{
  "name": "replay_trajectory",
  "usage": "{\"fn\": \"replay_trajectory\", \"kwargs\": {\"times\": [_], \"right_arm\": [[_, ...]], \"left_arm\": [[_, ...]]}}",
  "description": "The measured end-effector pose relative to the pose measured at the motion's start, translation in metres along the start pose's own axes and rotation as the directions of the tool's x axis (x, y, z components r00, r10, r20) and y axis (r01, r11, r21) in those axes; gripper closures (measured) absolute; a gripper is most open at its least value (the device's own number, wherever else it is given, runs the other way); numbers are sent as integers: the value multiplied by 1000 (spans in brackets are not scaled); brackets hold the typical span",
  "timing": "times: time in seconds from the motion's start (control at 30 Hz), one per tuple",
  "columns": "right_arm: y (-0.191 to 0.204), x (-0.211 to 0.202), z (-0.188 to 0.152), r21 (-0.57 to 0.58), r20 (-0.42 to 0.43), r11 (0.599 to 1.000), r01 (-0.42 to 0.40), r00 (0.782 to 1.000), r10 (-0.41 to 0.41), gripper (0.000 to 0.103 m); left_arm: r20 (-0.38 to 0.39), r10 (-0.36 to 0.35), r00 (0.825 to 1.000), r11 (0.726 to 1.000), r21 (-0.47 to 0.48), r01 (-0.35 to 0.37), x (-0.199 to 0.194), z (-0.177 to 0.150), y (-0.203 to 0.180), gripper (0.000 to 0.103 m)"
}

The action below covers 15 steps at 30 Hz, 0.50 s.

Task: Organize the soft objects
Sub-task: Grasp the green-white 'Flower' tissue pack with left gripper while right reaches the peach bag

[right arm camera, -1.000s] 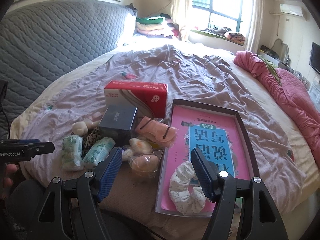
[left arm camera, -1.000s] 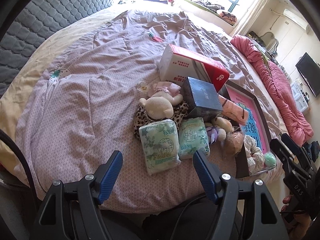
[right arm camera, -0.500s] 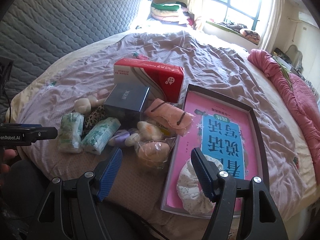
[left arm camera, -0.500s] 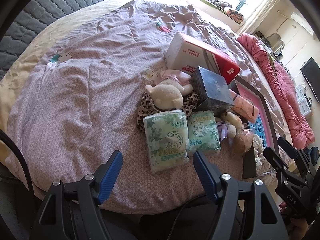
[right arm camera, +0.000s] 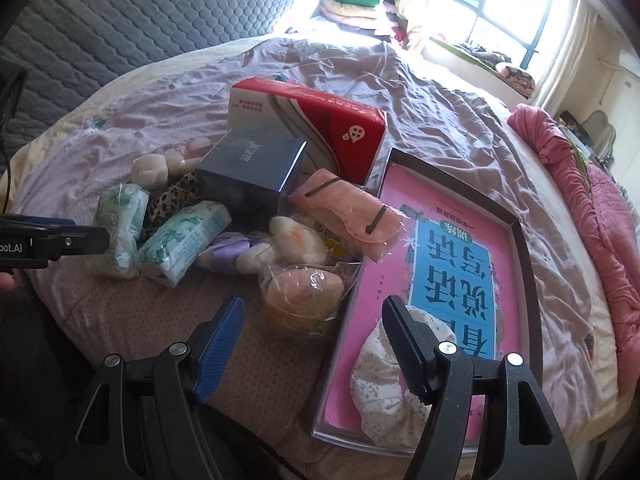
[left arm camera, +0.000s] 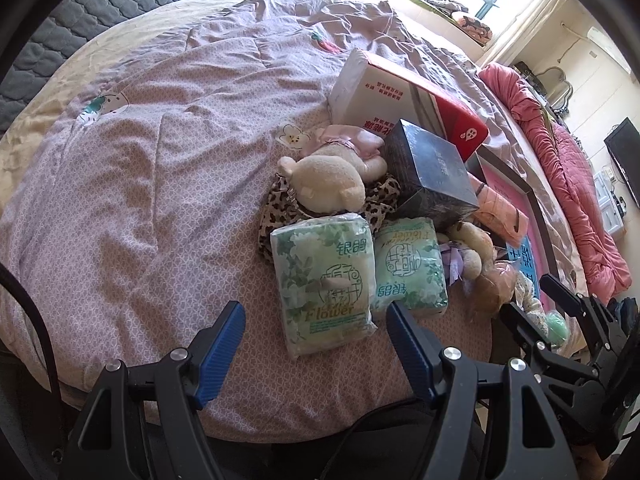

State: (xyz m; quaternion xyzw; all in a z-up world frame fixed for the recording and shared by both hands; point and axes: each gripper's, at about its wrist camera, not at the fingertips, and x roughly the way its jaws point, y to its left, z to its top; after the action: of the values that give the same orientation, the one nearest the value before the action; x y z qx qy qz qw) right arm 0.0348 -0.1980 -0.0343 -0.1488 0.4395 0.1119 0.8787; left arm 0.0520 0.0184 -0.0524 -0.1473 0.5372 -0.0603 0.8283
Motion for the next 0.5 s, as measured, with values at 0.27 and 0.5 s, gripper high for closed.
{"fn": "replay_trajectory", "kwargs": {"times": [0.27, 0.5], "right_arm": [[15, 18, 4, -100, -14, 993, 56, 998, -58, 30], [22, 33, 3, -147, -28, 986, 82, 996, -87, 30]], "left_arm": [[0, -9, 1000, 1000, 8, 9, 9, 3, -1, 31], [-12, -11, 1000, 1000, -26, 11, 19, 7, 6, 30]]}}
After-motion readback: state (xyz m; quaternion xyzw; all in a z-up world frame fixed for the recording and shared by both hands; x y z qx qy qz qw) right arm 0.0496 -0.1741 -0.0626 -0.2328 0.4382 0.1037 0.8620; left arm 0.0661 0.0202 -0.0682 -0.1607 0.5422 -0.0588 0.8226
